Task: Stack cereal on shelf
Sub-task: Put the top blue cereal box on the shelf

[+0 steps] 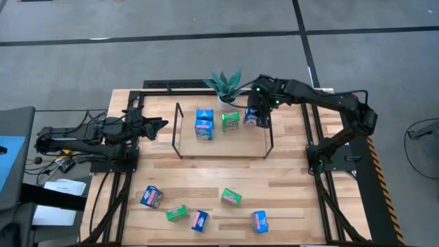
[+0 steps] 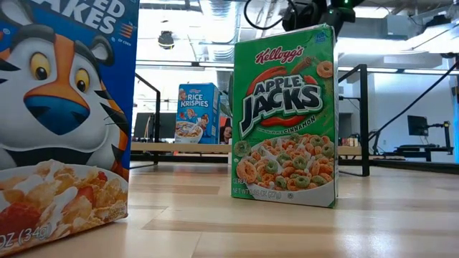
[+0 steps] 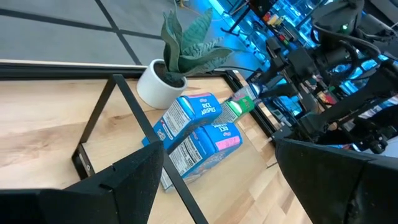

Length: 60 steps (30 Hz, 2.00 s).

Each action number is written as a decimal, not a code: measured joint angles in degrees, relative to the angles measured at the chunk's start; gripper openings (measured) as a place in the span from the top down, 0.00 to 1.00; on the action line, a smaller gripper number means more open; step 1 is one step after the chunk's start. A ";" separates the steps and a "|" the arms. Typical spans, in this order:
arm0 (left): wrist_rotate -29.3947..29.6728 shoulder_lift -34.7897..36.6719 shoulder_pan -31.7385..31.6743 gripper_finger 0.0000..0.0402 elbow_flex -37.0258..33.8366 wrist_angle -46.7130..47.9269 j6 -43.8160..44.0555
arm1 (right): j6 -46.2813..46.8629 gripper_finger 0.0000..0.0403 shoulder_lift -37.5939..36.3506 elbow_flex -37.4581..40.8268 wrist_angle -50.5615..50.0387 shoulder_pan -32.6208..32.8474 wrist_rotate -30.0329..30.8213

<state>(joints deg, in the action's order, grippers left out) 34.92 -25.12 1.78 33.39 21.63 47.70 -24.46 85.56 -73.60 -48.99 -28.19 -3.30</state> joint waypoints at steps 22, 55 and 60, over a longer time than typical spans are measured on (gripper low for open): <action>0.28 0.00 0.01 0.25 0.00 0.52 -0.61 | -1.50 0.63 0.00 0.00 0.09 -0.02 -1.56; -0.07 -0.02 0.01 0.25 0.00 0.55 0.15 | 0.64 0.60 4.39 -1.02 -0.85 1.47 0.58; -0.07 -0.01 0.02 0.25 -0.01 0.55 -0.18 | 0.62 0.53 4.12 -2.58 -1.96 1.42 1.04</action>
<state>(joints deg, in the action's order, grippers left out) 34.85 -25.14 1.80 33.38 22.17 47.52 -23.83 89.68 -76.19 -50.95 -26.76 -2.26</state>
